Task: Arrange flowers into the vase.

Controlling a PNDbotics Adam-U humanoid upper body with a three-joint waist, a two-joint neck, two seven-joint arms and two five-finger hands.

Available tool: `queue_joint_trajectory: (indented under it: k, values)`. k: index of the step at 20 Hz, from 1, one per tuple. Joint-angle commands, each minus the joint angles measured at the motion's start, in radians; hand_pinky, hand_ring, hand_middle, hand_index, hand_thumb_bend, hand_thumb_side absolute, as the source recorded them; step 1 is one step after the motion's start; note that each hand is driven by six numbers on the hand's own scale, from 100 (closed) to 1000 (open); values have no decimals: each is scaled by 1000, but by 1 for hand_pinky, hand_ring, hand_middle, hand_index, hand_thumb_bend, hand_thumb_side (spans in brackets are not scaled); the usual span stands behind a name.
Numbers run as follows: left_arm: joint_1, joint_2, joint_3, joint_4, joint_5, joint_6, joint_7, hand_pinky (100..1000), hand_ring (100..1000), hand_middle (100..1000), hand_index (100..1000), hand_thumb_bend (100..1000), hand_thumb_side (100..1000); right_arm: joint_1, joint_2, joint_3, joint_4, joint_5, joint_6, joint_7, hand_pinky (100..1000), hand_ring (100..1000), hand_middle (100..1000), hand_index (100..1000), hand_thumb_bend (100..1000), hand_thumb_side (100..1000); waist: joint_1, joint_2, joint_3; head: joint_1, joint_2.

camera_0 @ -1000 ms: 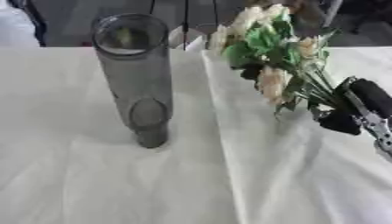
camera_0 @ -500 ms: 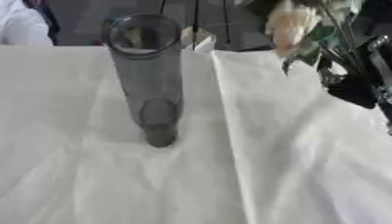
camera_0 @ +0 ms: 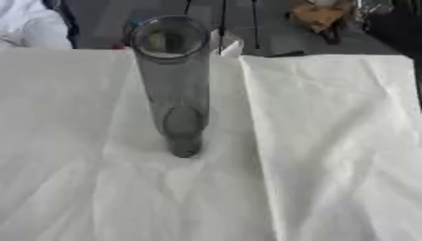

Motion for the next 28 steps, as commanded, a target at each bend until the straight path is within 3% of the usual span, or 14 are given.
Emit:
queue_joint_trajectory:
  k: [1,7,17,24,28]
  values:
    - [-7,34,1,-16,6,-3,-3,760,852,865,943,100,983,-65,15,-16,-15,-41,-13,-57,100,100,100,100,100,474,-3,-45,-2,-1,3]
    - [-10,36,-5,-16,9,-4,-10,759,851,864,942,100,982,-183,78,1,14,-82,-69,-149,100,100,100,100,100,464,-5,-50,3,-35,-12]
    - [-17,41,-15,-16,15,-4,-21,759,851,863,942,100,980,-321,160,23,152,-79,-194,-243,100,100,100,100,100,456,-17,-58,23,-67,-23]
    - [-20,46,-19,-16,19,-3,-27,759,851,862,941,100,979,-385,197,45,212,-83,-210,-243,100,100,100,100,100,453,-28,-63,30,-59,-22]
    - [-22,49,-21,-16,21,-5,-30,759,850,862,941,100,978,-424,223,42,223,-112,-205,-267,100,100,100,100,100,450,-32,-67,37,-39,-37]
